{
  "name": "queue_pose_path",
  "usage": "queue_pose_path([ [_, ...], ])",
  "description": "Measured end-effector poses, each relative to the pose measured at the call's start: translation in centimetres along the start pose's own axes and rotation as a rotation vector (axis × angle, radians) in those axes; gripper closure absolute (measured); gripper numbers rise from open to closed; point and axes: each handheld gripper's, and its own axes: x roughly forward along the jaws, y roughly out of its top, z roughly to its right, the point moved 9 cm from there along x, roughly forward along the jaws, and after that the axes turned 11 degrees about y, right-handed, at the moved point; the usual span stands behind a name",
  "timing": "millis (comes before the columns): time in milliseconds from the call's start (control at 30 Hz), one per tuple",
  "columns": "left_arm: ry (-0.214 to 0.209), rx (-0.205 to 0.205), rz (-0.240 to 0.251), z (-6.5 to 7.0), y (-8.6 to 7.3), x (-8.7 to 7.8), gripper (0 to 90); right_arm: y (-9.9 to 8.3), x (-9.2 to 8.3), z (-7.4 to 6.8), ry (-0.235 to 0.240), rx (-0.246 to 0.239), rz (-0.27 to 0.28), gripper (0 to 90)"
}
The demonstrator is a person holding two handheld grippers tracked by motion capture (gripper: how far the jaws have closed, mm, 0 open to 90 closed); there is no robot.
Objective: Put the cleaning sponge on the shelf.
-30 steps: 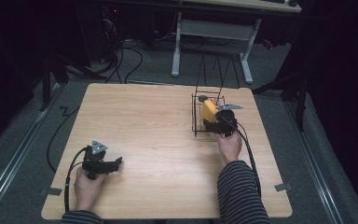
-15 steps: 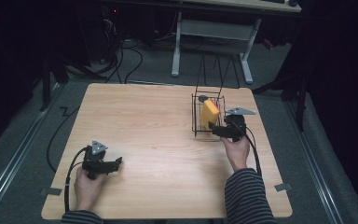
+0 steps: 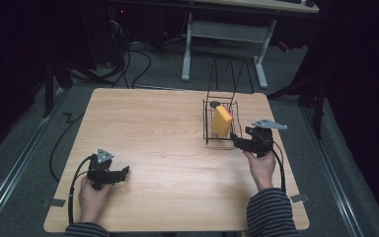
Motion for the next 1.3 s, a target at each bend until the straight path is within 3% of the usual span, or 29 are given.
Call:
queue_pose_path([
  [400,0.0,0.0,0.0,0.0,0.0,0.0,16.0,-1.2,-1.8,0.5,0.004,0.031,0.044,32.3],
  [1300,0.001,0.0,0.0,0.0,0.0,0.0,16.0,-3.5,-5.9,0.4,-0.001,0.038,0.093,33.5],
])
